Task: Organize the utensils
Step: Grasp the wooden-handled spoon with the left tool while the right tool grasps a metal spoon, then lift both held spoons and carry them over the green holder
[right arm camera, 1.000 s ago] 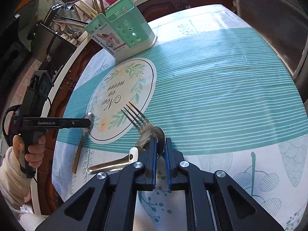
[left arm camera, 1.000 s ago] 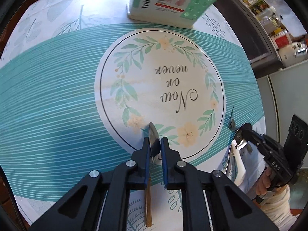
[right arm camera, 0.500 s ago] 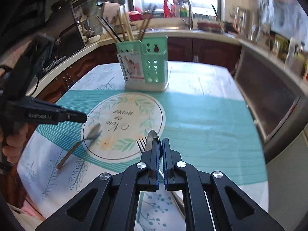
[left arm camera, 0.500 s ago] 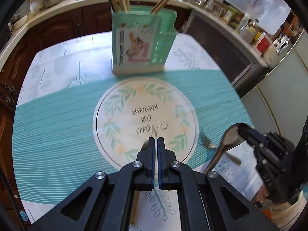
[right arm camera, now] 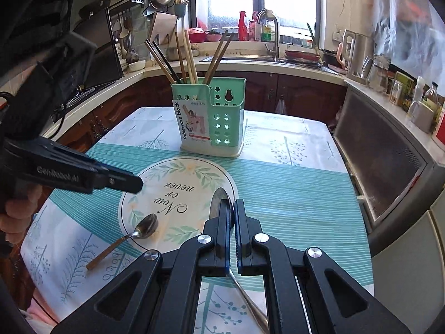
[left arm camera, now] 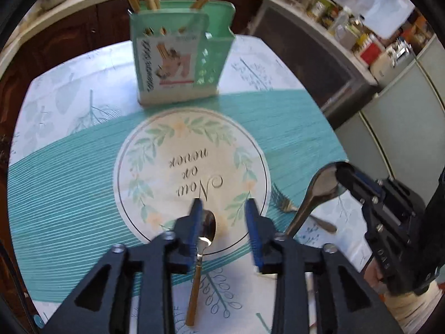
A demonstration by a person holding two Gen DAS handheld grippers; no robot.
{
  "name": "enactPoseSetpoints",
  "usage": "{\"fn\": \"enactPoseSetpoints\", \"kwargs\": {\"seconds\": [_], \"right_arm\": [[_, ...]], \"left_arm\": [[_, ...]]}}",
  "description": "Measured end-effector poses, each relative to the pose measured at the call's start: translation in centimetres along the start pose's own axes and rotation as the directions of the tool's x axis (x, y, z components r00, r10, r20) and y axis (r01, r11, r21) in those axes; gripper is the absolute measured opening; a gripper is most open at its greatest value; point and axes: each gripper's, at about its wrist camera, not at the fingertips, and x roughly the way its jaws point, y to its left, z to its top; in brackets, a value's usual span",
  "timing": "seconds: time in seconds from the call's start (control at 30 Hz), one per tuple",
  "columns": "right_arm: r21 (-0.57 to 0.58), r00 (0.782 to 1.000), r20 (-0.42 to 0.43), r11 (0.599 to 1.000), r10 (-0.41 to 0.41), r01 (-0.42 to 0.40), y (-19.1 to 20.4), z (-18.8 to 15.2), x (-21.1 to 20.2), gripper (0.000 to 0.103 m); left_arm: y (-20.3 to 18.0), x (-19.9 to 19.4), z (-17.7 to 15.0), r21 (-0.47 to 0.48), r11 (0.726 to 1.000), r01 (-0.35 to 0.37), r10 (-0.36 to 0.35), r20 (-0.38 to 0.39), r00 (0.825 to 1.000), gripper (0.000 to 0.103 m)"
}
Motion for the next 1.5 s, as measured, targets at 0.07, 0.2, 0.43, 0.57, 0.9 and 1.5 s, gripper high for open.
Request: {"fn": "enactPoseSetpoints", "kwargs": {"seconds": [0.07,0.2,0.43,0.57,0.9,1.5], "right_arm": [[0.009,1.000,-0.012,1.000,0.006,-0.006,0.0,-0.5,0.1,0.003],[0.023,0.999,-0.030,0.999,0.024,-0.024,-0.2,-1.4,0.4,0.003],[0.042,0.998,-0.049,0.998,0.050,-0.048,-0.5,-2.1,0.9,0.003],[0.049,0.996,-0.066,0.998,0.053,-0.050,-0.6,-2.4,1.3,0.003],[0.074,0.991,-0.119,0.996,0.055,-0.046,-1.3,-3.3,3.1,0.003],[0.095,0.991,-0.124,0.994,0.056,-0.044,-1.5,-4.0,3.4,0.003]], "left_arm": [[0.4,1.1,-0.4,0.031,0.999,0.007,-0.006,-0.036,0.999,0.041],[1.3,2.7,-1.2,0.073,0.997,0.000,0.005,-0.071,0.997,0.039],[2.4,4.8,-1.8,0.125,0.992,0.014,0.000,-0.112,0.994,0.029],[2.7,5.4,-1.7,0.145,0.989,0.032,-0.016,-0.114,0.993,0.029],[2.5,6.1,-1.3,0.257,0.963,0.080,-0.047,-0.130,0.990,0.029],[-2.1,6.4,-1.2,0.397,0.913,-0.097,0.141,-0.084,0.986,0.004]]}}
